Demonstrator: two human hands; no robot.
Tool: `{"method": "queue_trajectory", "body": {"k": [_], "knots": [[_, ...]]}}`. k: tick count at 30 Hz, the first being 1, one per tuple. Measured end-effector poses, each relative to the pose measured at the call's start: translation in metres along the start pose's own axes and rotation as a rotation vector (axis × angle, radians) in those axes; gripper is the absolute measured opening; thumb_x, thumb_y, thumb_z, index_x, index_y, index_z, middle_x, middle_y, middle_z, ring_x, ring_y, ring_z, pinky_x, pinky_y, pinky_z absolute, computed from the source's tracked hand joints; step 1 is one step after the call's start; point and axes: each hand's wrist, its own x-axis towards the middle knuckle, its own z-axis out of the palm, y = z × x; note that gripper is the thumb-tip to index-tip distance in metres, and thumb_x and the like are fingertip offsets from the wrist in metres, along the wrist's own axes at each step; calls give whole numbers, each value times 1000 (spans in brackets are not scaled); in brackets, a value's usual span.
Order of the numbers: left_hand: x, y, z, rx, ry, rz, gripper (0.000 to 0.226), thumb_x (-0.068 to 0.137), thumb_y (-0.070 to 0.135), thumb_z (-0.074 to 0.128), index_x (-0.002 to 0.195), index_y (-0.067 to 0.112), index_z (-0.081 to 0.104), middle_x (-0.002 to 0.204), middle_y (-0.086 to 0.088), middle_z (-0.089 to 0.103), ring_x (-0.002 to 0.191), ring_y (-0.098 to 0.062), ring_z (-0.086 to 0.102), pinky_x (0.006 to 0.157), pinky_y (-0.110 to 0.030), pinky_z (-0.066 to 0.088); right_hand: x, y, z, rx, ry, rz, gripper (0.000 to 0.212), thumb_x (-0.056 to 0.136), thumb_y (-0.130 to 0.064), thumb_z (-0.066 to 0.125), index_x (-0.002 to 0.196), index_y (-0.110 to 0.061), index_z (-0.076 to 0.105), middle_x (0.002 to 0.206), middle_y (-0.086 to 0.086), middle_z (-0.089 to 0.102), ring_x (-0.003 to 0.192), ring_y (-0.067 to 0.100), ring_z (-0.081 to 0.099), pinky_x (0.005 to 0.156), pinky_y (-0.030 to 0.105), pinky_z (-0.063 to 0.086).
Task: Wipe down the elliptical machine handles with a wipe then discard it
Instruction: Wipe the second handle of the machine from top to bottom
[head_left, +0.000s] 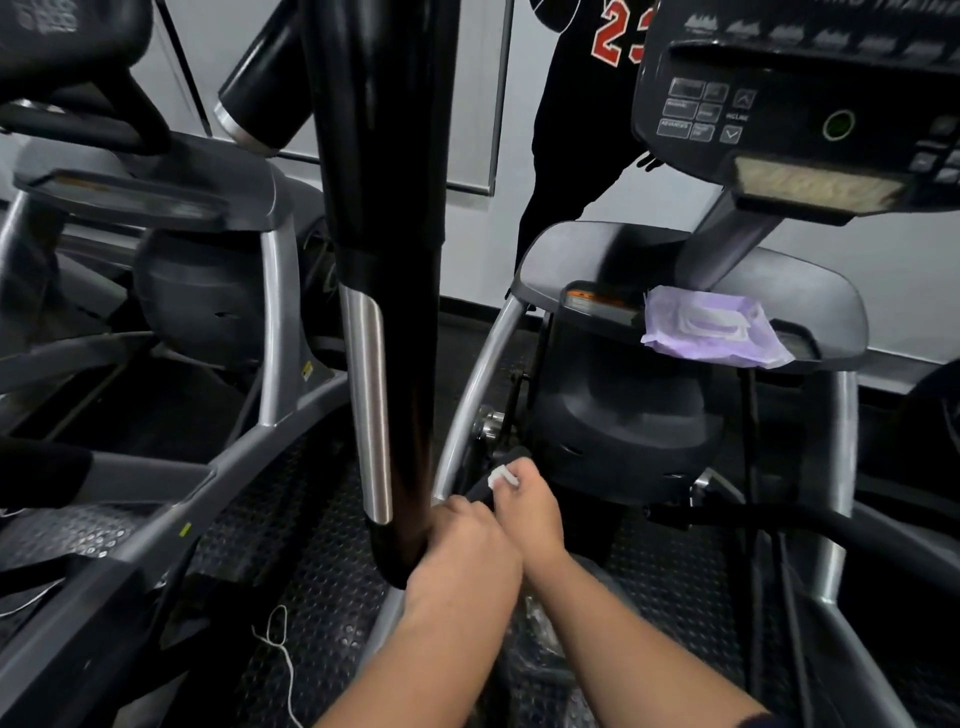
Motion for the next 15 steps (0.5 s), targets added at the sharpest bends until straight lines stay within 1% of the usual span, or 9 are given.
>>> {"method": "queue_trajectory", "body": {"k": [2, 5, 6, 7, 9, 11, 12, 14, 15], "knots": [[2, 1, 2, -3, 14, -21, 35, 94, -4, 34, 124, -9, 51, 111, -26, 55, 100, -33, 53, 75, -40, 43, -10, -1, 2, -3, -50, -87, 12, 84, -33, 50, 78, -24, 53, 95, 5, 63, 86, 24, 60, 75, 39, 46], [3, 2, 4, -27, 17, -57, 38, 94, -2, 34, 129, -12, 46, 113, -25, 55, 101, -33, 54, 75, -40, 44, -27, 7, -1, 24, -151, -199, 17, 87, -22, 61, 74, -27, 52, 93, 5, 58, 80, 9, 51, 74, 28, 42], [3, 1, 3, -36, 23, -63, 38, 95, -1, 34, 130, -12, 44, 113, -24, 55, 102, -33, 55, 77, -40, 46, -25, 9, -2, 12, -147, -210, 19, 89, -22, 61, 74, -29, 52, 94, 5, 61, 79, 8, 53, 74, 27, 43], [3, 1, 3, -47, 25, -63, 38, 96, 0, 34, 131, -12, 43, 113, -24, 56, 103, -33, 54, 79, -40, 46, -20, 8, -3, 5, -128, -196, 18, 90, -26, 59, 75, -30, 51, 94, 5, 63, 81, 12, 57, 75, 31, 47], [2, 2, 1, -59, 20, -52, 36, 96, -1, 33, 127, -8, 49, 113, -25, 56, 106, -33, 53, 83, -42, 47, -10, 3, -4, -9, -106, -132, 13, 90, -31, 53, 77, -30, 50, 96, 6, 66, 89, 23, 63, 78, 41, 50], [0, 2, 1, -53, 16, -63, 35, 96, -1, 33, 125, -5, 53, 113, -23, 57, 105, -34, 53, 81, -42, 47, -9, 1, -2, -39, -96, -131, 14, 88, -26, 53, 75, -30, 50, 97, 7, 64, 92, 29, 62, 78, 42, 48], [0, 2, 1, -42, 18, -73, 35, 96, -1, 33, 125, -6, 52, 112, -23, 57, 103, -33, 53, 79, -42, 46, -14, 1, -2, -35, -110, -156, 13, 88, -25, 56, 77, -30, 52, 96, 7, 62, 93, 28, 61, 79, 41, 47], [1, 3, 1, -39, 17, -89, 35, 96, -1, 33, 127, -9, 48, 113, -22, 57, 102, -33, 55, 75, -40, 45, -26, 6, -4, -34, -164, -229, 3, 88, -28, 61, 87, -26, 59, 94, 4, 60, 91, 21, 60, 80, 38, 46], [1, 3, 1, -42, 17, -91, 35, 96, -1, 33, 127, -9, 48, 113, -22, 58, 101, -33, 55, 74, -40, 45, -28, 9, -6, -29, -182, -261, 6, 88, -29, 63, 89, -24, 61, 93, 4, 60, 87, 18, 60, 80, 38, 46]]}}
